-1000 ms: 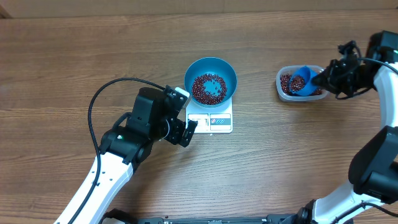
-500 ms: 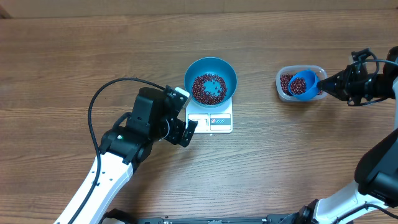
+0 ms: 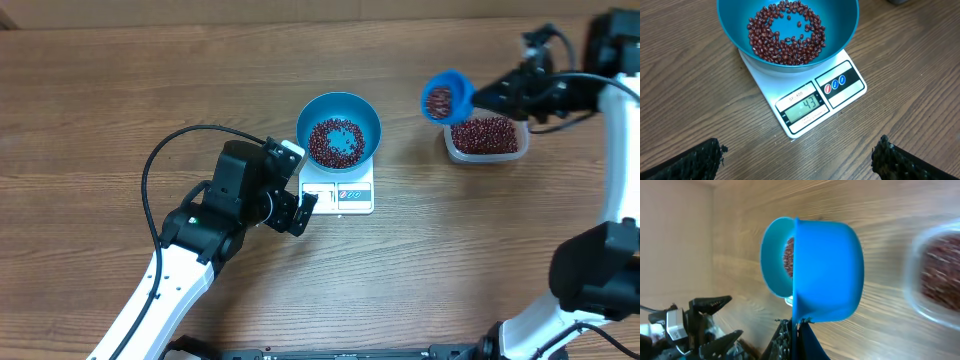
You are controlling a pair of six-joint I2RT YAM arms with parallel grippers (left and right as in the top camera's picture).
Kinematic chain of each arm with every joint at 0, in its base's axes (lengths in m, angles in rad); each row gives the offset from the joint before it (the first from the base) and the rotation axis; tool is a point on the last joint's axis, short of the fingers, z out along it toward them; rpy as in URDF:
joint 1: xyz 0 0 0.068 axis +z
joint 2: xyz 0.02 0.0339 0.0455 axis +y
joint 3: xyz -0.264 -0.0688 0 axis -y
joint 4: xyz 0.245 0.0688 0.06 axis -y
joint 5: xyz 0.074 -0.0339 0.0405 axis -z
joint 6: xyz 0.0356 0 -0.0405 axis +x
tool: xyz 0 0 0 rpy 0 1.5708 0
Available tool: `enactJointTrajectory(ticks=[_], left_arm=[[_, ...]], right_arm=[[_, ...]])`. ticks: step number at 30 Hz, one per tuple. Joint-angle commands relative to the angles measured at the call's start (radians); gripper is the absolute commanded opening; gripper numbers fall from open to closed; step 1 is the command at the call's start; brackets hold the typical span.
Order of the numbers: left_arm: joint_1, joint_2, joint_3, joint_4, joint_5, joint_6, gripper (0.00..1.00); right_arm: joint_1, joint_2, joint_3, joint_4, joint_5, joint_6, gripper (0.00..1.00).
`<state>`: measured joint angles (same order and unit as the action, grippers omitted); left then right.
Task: Scoop item into bowl and weigh 150g on scale
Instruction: 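Lift the filled scoop and carry it over the teal bowl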
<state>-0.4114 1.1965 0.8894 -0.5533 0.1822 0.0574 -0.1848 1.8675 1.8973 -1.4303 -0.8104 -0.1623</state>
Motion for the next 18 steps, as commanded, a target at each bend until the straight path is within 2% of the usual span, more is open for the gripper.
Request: enactJointTrajectory(ticks=[1,6,10,18], left_arm=[[0.003,0.006,-0.001,0.0,-0.006,-0.013,1.0],[0.003,0.006,-0.001,0.0,-0.006,-0.013,1.0],[0.003,0.006,-0.001,0.0,-0.006,-0.013,1.0],[0.003,0.006,-0.001,0.0,-0.006,-0.013,1.0]], right_arm=[[0.098,-0.006,0.05,0.036,0.074,0.096,0.04],[0.249,-0.006,0.055,0.107,0.229,0.173,0.04],[0.368,-0.006,0.055,0.157,0.427,0.22,0.04],[0.602,-0.006,0.055,0.235,0.841,0.222,0.04]])
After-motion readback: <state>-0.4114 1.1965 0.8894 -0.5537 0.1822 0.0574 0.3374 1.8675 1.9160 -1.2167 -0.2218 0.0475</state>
